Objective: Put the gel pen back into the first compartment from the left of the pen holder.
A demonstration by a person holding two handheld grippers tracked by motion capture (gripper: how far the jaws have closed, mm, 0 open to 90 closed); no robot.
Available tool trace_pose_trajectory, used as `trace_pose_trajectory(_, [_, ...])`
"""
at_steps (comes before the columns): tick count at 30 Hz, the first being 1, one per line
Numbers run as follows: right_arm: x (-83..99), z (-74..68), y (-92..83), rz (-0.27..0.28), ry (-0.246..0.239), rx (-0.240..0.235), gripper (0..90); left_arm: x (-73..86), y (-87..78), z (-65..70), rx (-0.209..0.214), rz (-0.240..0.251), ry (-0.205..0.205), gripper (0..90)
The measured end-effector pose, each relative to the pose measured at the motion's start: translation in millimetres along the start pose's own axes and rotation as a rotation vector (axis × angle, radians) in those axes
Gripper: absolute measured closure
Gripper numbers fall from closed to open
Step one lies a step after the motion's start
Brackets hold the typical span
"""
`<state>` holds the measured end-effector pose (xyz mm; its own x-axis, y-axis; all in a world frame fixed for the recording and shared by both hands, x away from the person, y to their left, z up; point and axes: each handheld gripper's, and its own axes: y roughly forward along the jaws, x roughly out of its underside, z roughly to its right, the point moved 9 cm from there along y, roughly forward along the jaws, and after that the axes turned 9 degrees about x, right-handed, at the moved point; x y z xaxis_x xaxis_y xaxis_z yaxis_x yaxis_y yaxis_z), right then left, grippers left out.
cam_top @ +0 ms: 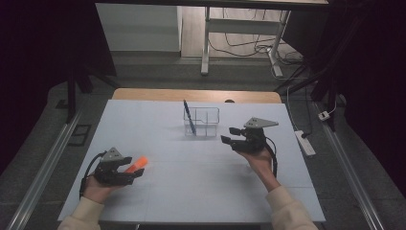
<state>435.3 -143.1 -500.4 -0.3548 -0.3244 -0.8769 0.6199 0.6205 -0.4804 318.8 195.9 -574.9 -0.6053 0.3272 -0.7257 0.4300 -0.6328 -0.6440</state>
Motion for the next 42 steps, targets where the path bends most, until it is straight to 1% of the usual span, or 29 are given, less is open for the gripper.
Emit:
trace_pose_trajectory(5, [21.0, 3.1, -13.7, -0.029, -0.017, 0.011, 41.9, 0.0, -1.5, -0.7, -0.003, 0.003, -0.001, 28.4])
trace_pose_trajectory(7, [28.7, 3.7, -19.1, -0.036, -0.015, 0.013, 41.4, 0.0, -1.7, -1.2, -0.004, 0.005, -0.003, 28.4])
trace_pose_trajectory(10, [40.4, 4.3, -27.1, -0.048, -0.026, 0.023, 41.0, 0.5, -0.7, -1.7, -0.004, -0.001, -0.001, 28.4])
trace_pose_trajectory(11, [44.4, 4.8, -29.9, -0.06, -0.031, 0.03, 40.7, 0.5, -0.5, -1.8, -0.005, -0.003, 0.002, 28.4])
trace_pose_trajectory(12, [47.1, 4.6, -32.2, -0.062, -0.028, 0.028, 40.4, 0.4, -0.3, -1.6, -0.005, -0.002, 0.0, 28.4])
trace_pose_trajectory(13, [48.9, 4.0, -34.4, -0.058, -0.021, 0.023, 40.3, 0.2, -0.2, -1.5, -0.005, -0.002, 0.001, 28.5])
trace_pose_trajectory(15, [52.2, 4.0, -39.0, -0.062, -0.03, 0.032, 40.0, 0.0, -0.5, -2.2, -0.005, -0.001, 0.003, 28.4])
trace_pose_trajectory(18, [57.3, 5.0, -45.3, -0.065, -0.042, 0.046, 39.6, -0.4, -1.4, -3.9, -0.009, 0.005, -0.005, 28.5])
trace_pose_trajectory(24, [66.2, 12.5, -57.1, -0.07, -0.043, 0.062, 38.9, -3.4, -2.9, -5.4, -0.014, 0.009, -0.005, 28.5])
trace_pose_trajectory(26, [68.6, 13.9, -60.0, -0.065, -0.043, 0.059, 38.6, -4.9, -4.2, -6.3, -0.017, 0.013, -0.005, 28.5])
trace_pose_trajectory(27, [70.8, 15.6, -62.4, -0.069, -0.05, 0.067, 38.4, -5.6, -4.4, -6.4, -0.017, 0.016, -0.007, 28.5])
trace_pose_trajectory(28, [72.0, 16.2, -63.5, -0.066, -0.053, 0.062, 38.2, -6.1, -4.4, -6.7, -0.019, 0.016, -0.007, 28.5])
trace_pose_trajectory(33, [75.2, 17.8, -68.0, -0.061, -0.056, 0.05, 37.7, -9.6, -4.8, -7.2, -0.029, 0.014, 0.003, 28.5])
trace_pose_trajectory(36, [79.5, 19.7, -69.8, -0.072, -0.069, 0.055, 37.6, -10.8, -5.0, -8.4, -0.04, 0.004, 0.011, 28.5])
trace_pose_trajectory(41, [84.5, 21.1, -64.5, -0.091, -0.075, 0.051, 37.3, -14.8, -13.2, -7.7, -0.045, 0.011, 0.024, 28.5])
trace_pose_trajectory(42, [85.5, 21.1, -63.9, -0.1, -0.082, 0.057, 37.0, -15.8, -14.8, -8.3, -0.05, 0.01, 0.03, 28.5])
